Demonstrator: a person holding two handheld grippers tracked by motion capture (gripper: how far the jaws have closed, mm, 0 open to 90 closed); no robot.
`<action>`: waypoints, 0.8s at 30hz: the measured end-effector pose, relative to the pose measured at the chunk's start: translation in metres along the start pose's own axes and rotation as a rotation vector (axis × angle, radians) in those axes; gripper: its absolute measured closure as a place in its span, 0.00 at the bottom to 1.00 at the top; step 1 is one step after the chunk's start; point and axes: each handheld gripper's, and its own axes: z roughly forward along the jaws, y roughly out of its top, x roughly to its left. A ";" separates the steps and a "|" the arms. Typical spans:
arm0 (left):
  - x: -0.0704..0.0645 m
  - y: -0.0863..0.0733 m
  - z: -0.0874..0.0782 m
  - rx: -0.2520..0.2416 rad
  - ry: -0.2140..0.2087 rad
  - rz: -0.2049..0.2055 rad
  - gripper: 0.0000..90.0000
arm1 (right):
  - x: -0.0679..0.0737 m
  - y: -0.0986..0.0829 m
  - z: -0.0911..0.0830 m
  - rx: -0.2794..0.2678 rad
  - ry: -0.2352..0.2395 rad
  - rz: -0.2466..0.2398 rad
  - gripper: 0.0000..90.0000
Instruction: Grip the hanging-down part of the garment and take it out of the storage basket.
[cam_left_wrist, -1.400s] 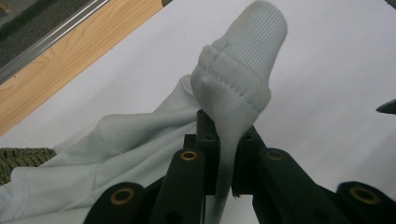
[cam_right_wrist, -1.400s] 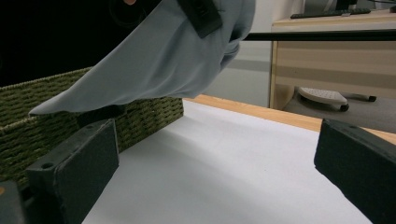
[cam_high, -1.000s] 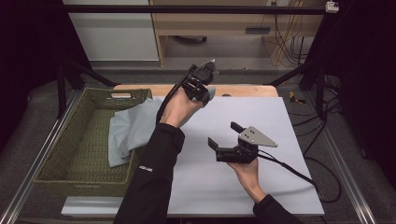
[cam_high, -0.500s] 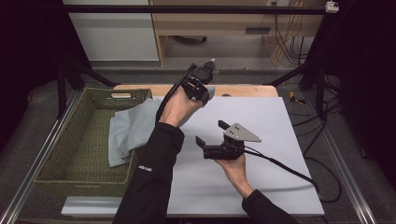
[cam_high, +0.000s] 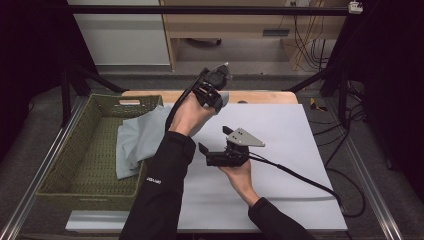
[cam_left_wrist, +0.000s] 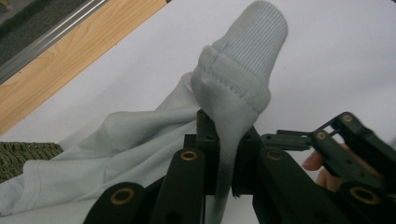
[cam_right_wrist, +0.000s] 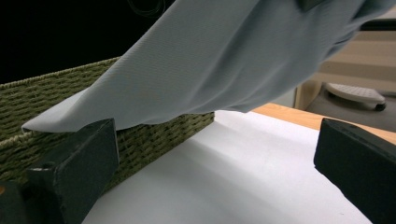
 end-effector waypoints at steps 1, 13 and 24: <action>0.000 0.000 0.000 -0.001 0.001 -0.001 0.93 | 0.002 -0.001 0.006 -0.001 0.007 -0.022 0.00; 0.001 -0.001 0.000 0.007 0.002 0.003 0.93 | 0.016 0.005 0.036 0.021 0.031 0.073 0.04; 0.004 -0.005 -0.003 0.003 0.009 -0.003 0.93 | 0.021 0.007 0.058 -0.014 0.022 0.099 0.22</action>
